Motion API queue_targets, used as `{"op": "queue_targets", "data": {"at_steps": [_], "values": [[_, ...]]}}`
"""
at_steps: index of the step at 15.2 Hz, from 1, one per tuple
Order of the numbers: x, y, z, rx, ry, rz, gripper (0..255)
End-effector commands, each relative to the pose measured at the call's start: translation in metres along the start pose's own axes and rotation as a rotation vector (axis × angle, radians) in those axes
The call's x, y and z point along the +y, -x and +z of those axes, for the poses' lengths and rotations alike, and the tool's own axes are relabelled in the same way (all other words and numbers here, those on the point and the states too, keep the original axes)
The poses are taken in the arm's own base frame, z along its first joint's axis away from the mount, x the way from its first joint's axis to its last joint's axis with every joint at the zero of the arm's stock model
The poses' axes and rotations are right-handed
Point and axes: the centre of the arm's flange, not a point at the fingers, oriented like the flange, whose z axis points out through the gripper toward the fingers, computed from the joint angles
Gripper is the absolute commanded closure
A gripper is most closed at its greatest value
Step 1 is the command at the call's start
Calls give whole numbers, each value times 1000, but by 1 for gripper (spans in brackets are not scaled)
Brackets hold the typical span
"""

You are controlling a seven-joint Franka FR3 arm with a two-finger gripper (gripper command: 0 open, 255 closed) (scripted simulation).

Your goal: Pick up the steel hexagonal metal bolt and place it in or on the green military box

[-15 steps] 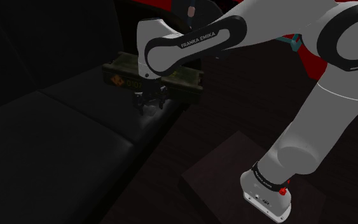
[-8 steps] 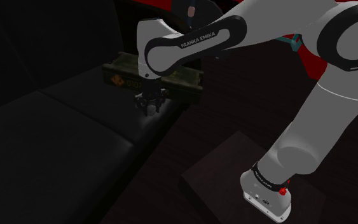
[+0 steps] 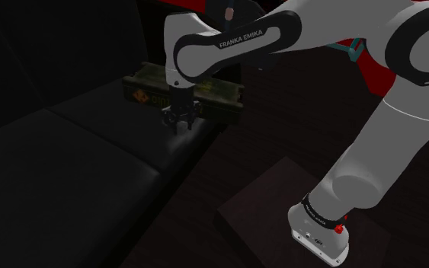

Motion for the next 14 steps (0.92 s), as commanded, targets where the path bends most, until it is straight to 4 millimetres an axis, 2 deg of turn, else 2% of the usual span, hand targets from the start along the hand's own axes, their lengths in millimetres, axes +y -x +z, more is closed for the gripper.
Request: {"op": "queue_targets", "data": {"at_steps": [1, 14], "values": [[-1, 1, -11, 0, 0, 0, 255], [-2, 10, -79, 0, 0, 0, 255]]}}
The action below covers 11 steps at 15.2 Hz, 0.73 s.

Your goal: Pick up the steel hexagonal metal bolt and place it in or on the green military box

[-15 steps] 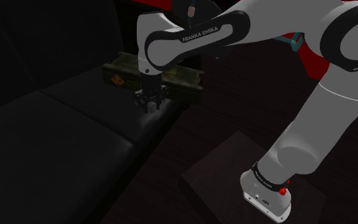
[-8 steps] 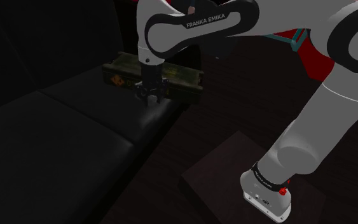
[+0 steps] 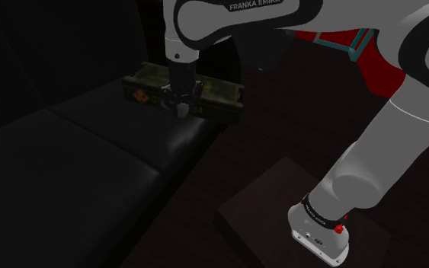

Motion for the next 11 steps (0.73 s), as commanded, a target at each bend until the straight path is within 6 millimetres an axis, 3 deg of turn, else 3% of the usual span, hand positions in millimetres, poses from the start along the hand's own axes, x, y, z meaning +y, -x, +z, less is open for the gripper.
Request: {"op": "queue_targets", "data": {"at_steps": [1, 11], "values": [[0, 0, -10, 0, 0, 0, 255], [-1, 7, -63, 0, 0, 0, 255]]}}
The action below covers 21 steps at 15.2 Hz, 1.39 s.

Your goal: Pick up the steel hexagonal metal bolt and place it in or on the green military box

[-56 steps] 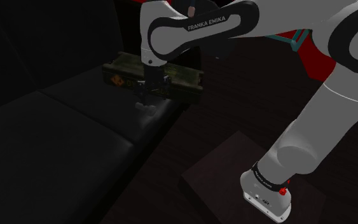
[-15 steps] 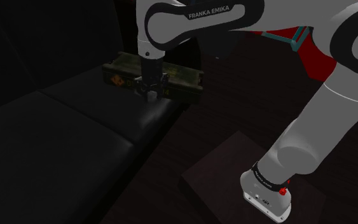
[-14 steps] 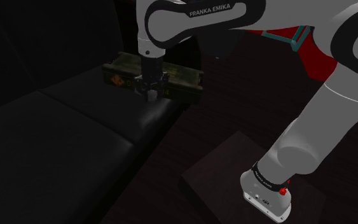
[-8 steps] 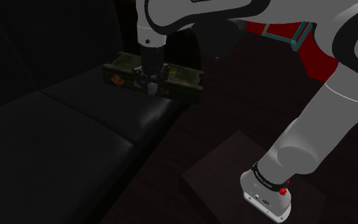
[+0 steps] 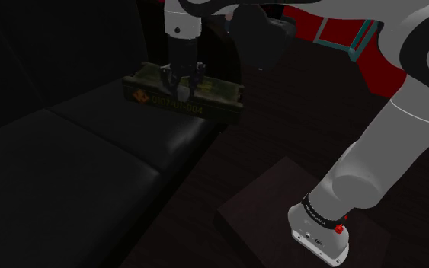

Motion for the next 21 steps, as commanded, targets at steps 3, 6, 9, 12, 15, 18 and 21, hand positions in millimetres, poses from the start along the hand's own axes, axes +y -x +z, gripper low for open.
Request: {"op": "queue_targets", "data": {"at_steps": [3, 6, 9, 12, 15, 18, 21], "values": [[0, 3, -21, 0, 0, 0, 255], [9, -5, -31, 0, 0, 0, 255], [35, -34, -35, 0, 0, 0, 255], [62, -64, -40, 0, 0, 0, 255], [88, -93, -44, 0, 0, 0, 255], [115, -122, -48, 0, 0, 0, 255], [141, -151, -52, 0, 0, 0, 255]]}}
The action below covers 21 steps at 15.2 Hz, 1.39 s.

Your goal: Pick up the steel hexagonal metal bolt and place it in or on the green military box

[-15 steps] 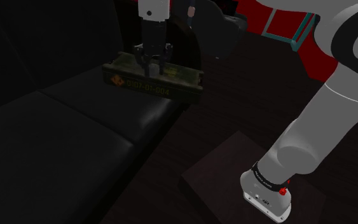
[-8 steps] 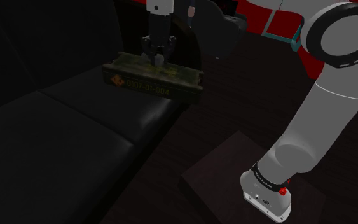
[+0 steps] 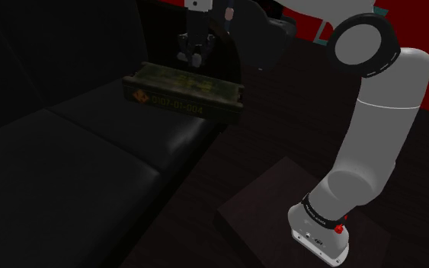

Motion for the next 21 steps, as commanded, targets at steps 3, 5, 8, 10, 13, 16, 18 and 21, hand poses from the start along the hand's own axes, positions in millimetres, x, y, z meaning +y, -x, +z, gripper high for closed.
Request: {"op": "queue_targets", "data": {"at_steps": [3, 5, 8, 10, 13, 16, 18, 21], "values": [[12, -15, 10, 1, 0, -1, 255], [12, -16, 20, 1, 0, -1, 255], [12, -18, 36, 1, 0, -1, 255], [12, -19, 46, 1, 0, -1, 255], [12, -21, 62, 1, 0, -1, 255], [12, -22, 70, 1, 0, -1, 255], [12, -22, 70, 1, 0, -1, 255], [12, -22, 70, 1, 0, -1, 255]]}}
